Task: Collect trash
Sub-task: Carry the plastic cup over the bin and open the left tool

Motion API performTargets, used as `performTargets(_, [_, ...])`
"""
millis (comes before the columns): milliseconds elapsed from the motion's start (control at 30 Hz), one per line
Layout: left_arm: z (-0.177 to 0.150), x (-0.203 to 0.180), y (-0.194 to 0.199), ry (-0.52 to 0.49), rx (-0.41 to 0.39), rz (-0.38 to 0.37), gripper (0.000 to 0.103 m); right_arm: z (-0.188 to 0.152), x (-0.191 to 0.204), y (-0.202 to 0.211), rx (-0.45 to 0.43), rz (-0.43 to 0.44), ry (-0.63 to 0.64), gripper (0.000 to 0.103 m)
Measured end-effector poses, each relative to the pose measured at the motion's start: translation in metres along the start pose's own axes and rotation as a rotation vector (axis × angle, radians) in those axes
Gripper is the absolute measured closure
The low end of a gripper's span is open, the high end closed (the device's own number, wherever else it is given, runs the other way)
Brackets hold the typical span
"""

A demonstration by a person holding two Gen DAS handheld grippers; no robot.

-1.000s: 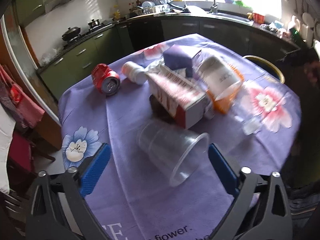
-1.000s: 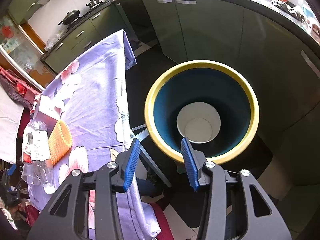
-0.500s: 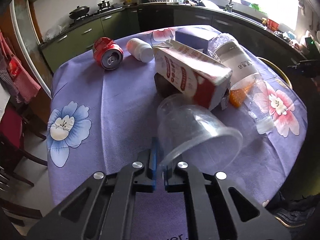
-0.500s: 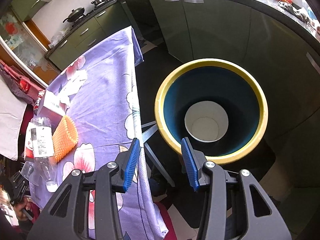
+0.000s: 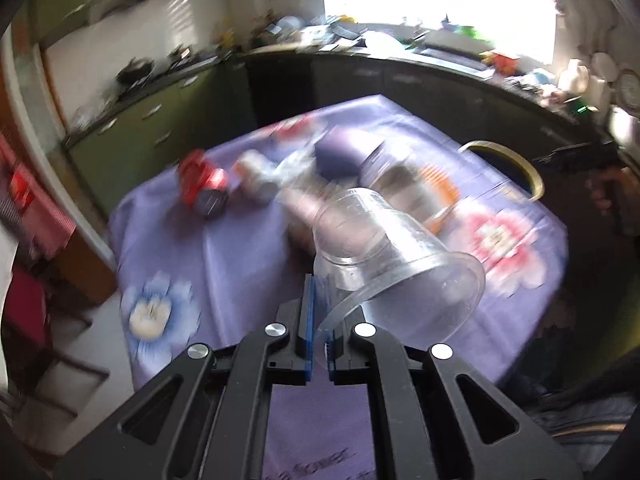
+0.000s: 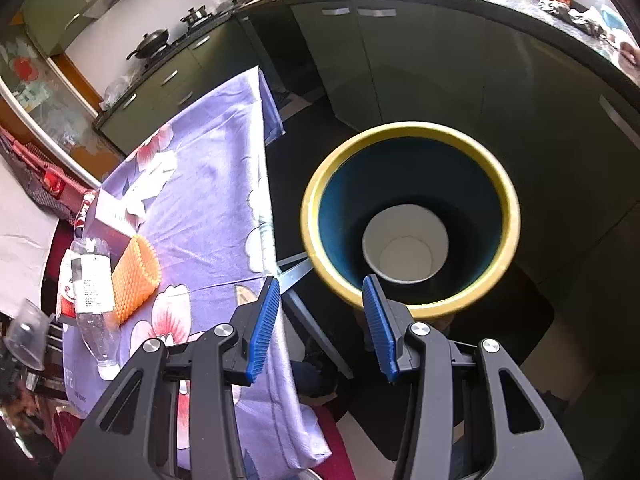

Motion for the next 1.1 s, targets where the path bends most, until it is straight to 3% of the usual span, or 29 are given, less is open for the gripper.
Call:
performTargets(167, [0.074, -0.040, -0.015, -0.102, -0.080, -0.142, 0.098, 0.002, -0.023, 0.016, -0.056, 0.004, -0.034, 0.059])
performTargets(333, [0.158, -0.117, -0.073, -0.175, -0.098, -0.351, 0.098, 0.000, -0.060, 0.029, -0.090, -0.015, -0.091, 0.059])
performTargets(467, [0.208, -0.181, -0.124, -0.226, -0.070, -0.429, 0.098, -0.003, -0.092, 0.033, -0.099, -0.026, -0.151, 0.059])
performTargets(600, [0.240, -0.229, -0.181, -0.228, -0.020, -0.456, 0.098, -0.008, -0.115, 0.032, -0.099, -0.034, -0.199, 0.059])
performTargets(667, [0.250, -0.243, -0.205, -0.212, -0.003, -0.441, 0.095, -0.011, -0.122, 0.031, -0.096, -0.041, -0.215, 0.055])
performTargets(767, [0.256, -0.252, -0.229, -0.176, 0.027, -0.419, 0.069, -0.015, -0.130, 0.031, -0.097, -0.045, -0.229, 0.055])
performTargets(833, [0.254, -0.250, -0.231, -0.150, 0.027, -0.423, 0.069, -0.017, -0.132, 0.033, -0.101, -0.049, -0.232, 0.055])
performTargets(967, [0.245, -0.229, -0.196, -0.136, -0.035, -0.421, 0.068, -0.020, -0.126, 0.036, -0.110, -0.049, -0.222, 0.055])
performTargets(1100, [0.230, -0.191, -0.143, -0.101, -0.113, -0.411, 0.055, -0.024, -0.106, 0.036, -0.106, -0.037, -0.183, 0.054])
Point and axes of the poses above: each gripper's, at about its wrist camera, not at the fingertips, and y roughly against the way its jaws point, x to its left, z to its top, the point moved 3 cm from there along -y, roughly the way its jaws point, and after that the axes turned 13 degrees about -y, right-handed, at the moved point
